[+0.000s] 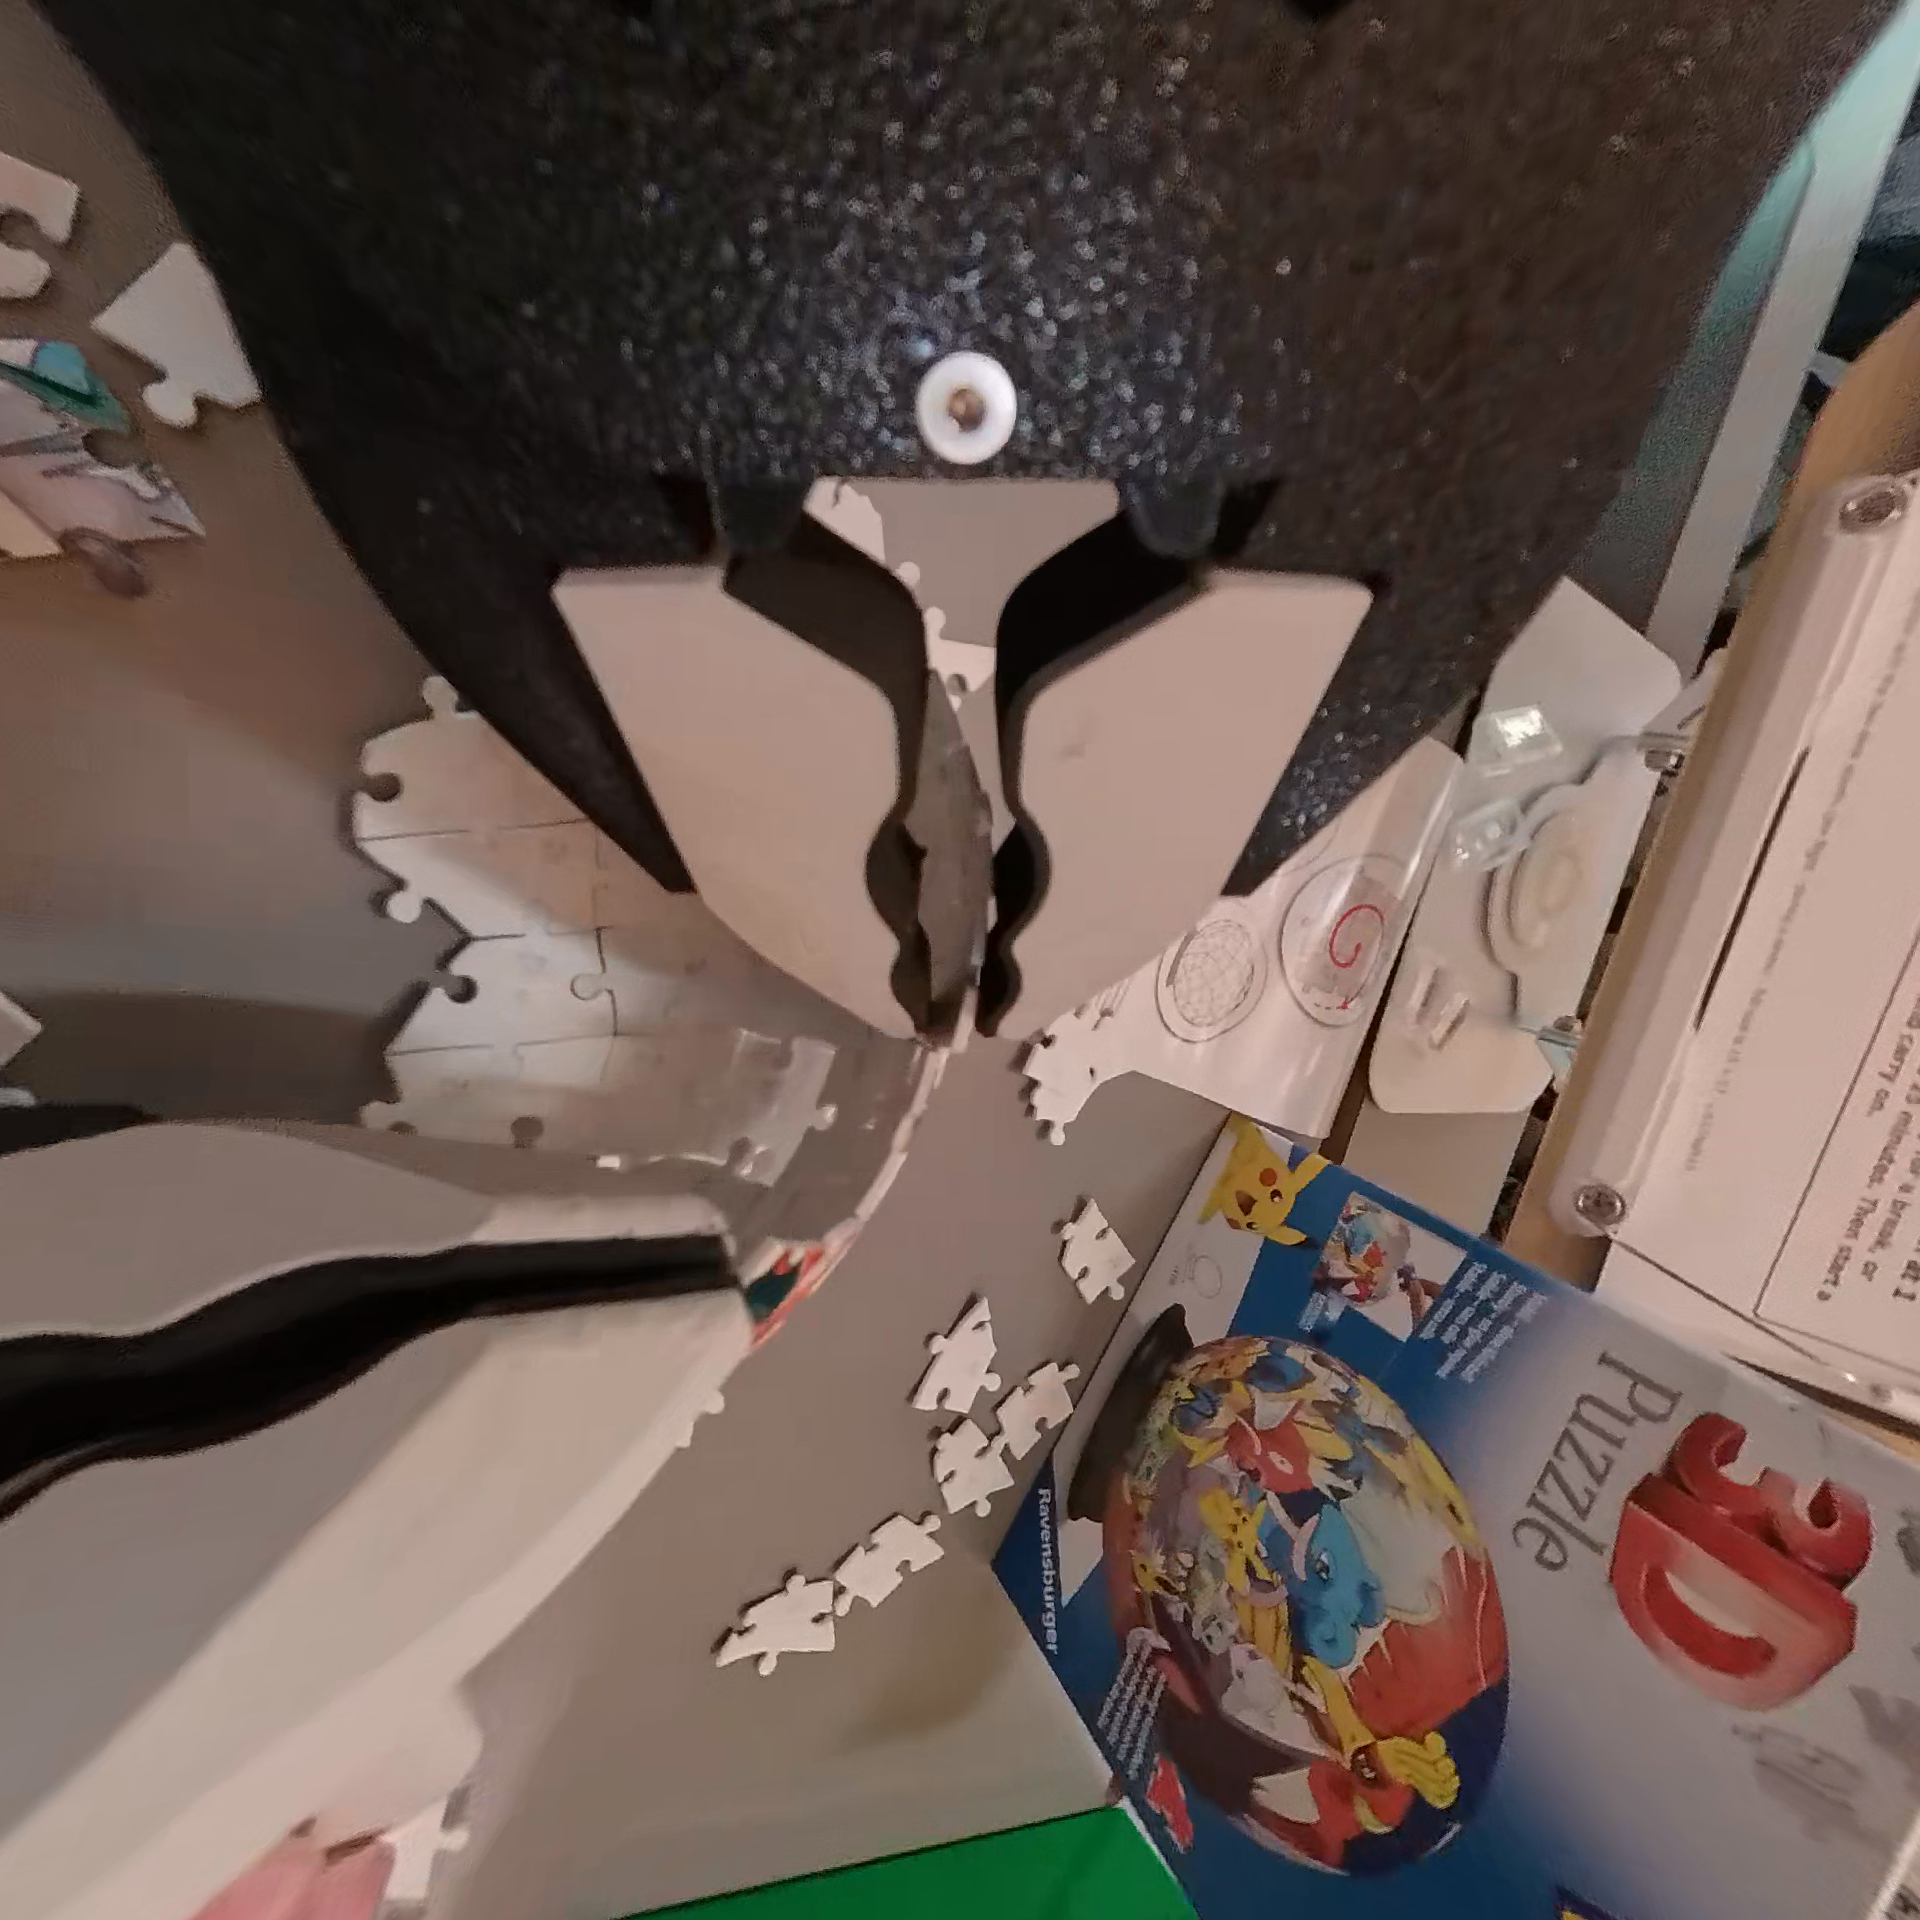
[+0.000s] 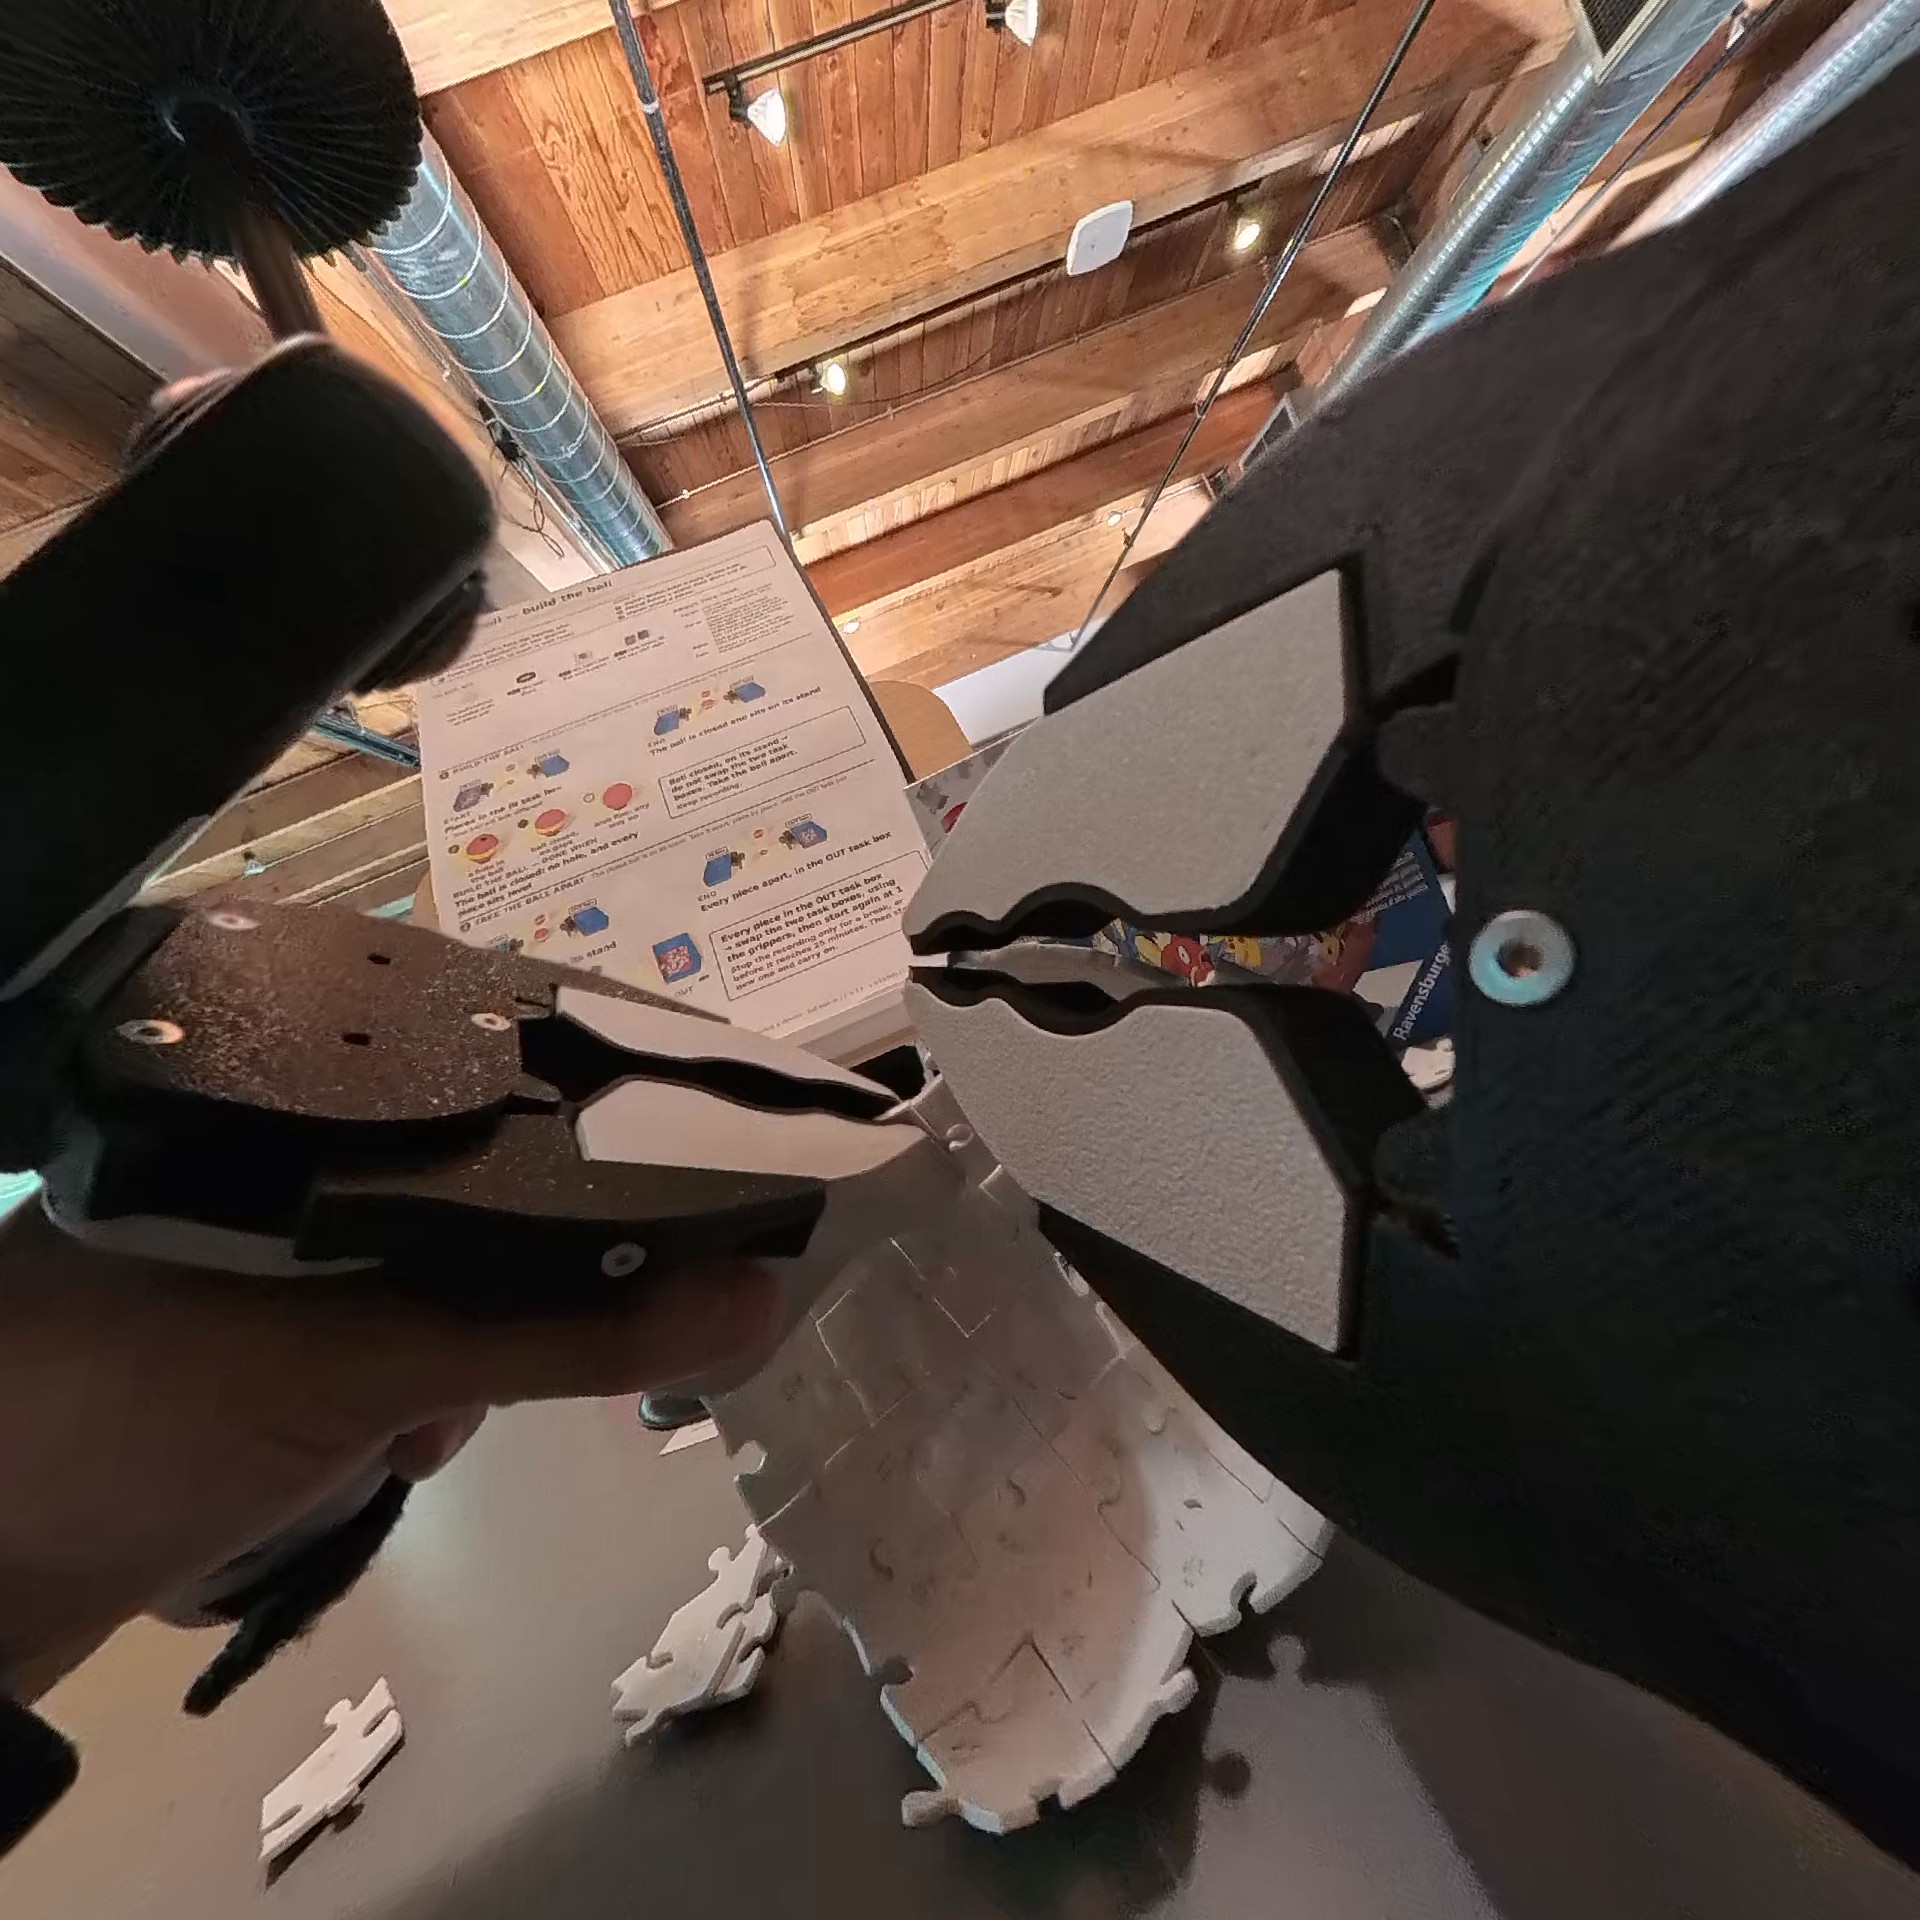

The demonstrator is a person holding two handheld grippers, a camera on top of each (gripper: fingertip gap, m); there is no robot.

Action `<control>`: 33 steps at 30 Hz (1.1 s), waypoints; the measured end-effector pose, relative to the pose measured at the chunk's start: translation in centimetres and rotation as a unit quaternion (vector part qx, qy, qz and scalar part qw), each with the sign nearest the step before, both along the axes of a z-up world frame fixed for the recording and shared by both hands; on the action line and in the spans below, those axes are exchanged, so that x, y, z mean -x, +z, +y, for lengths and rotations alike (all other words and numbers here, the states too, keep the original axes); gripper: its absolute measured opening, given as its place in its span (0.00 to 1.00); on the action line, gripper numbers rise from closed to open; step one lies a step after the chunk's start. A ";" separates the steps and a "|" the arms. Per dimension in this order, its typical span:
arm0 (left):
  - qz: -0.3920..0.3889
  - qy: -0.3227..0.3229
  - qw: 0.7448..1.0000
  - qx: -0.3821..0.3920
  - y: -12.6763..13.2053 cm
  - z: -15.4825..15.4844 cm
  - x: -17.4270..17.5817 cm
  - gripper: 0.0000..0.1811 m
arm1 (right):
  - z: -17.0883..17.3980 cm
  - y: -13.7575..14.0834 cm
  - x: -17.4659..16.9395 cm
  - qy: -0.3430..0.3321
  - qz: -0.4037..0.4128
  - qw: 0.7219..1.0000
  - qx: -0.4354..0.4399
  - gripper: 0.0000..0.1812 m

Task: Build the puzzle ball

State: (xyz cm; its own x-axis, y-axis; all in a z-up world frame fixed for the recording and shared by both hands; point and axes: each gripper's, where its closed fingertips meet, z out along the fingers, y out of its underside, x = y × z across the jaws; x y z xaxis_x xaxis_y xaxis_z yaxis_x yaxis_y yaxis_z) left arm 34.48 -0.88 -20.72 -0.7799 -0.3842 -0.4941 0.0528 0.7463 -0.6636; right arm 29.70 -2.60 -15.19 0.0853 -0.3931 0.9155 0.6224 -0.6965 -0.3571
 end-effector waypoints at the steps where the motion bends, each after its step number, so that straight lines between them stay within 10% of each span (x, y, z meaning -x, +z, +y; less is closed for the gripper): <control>1: 0.000 0.008 1.000 0.007 0.0 0.1 0.0 0.04 | -0.1 0.0 0.0 0.001 0.001 1.000 -0.005 0.02; 8: 0.045 0.091 0.991 0.085 -0.3 1.7 0.1 0.03 | -1.4 1.7 0.8 0.021 0.036 0.994 -0.101 0.17; 24: 0.233 0.221 0.913 0.253 -2.4 4.2 0.1 0.02 | -3.2 -4.1 -3.0 -0.014 0.352 0.911 -0.214 0.21; 33: 0.253 0.252 0.882 0.308 -2.9 5.2 0.4 0.02 | -4.0 -5.1 -3.4 -0.010 0.507 0.809 -0.296 0.26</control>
